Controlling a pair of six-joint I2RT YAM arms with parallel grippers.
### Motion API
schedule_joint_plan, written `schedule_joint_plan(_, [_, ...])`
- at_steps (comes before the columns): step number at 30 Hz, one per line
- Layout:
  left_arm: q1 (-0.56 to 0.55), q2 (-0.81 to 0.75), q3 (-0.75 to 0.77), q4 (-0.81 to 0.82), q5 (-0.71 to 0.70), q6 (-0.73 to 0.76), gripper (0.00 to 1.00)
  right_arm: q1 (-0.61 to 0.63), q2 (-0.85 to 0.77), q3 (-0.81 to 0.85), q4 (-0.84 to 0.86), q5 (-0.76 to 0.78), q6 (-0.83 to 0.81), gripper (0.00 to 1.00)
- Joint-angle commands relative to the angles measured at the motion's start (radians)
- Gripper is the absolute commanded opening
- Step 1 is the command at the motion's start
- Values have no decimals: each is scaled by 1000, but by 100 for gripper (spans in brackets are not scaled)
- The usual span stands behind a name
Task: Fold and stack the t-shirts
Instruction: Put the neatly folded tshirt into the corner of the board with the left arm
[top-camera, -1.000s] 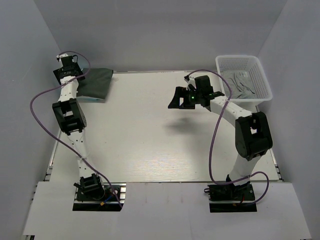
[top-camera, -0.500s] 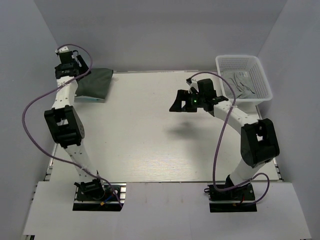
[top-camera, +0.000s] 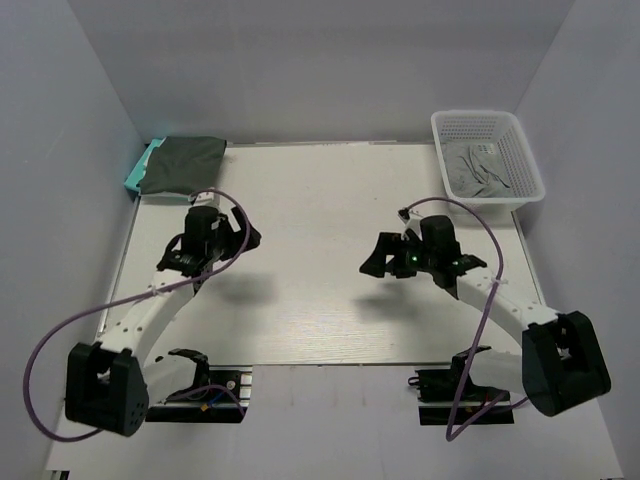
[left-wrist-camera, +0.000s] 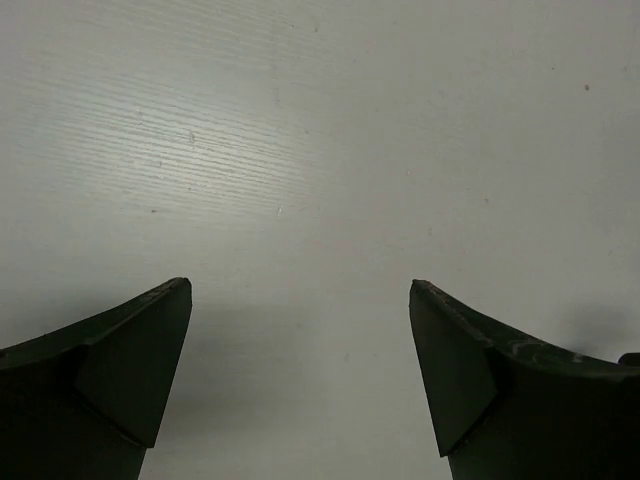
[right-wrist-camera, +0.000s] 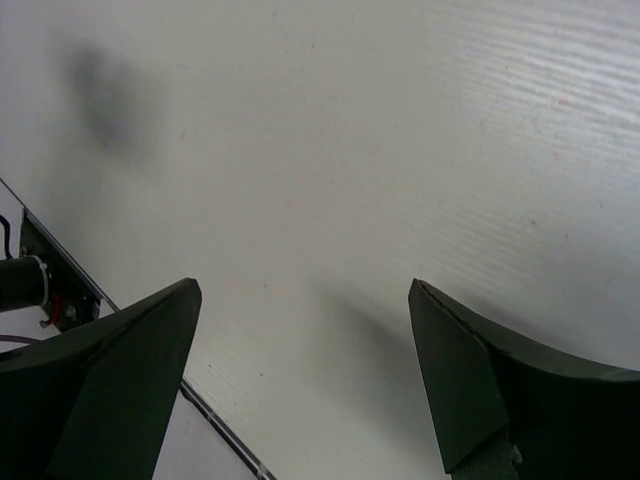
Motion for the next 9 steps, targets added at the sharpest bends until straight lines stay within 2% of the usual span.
schedule_joint_plan(1, [-19,-157,-22,-26,-82,-43,99,1,-101,-92,62,40,12,90])
schedule_joint_plan(9, [-39,-225,-35,-91,-133,-33,99,2,-204,-183,165,55,22,90])
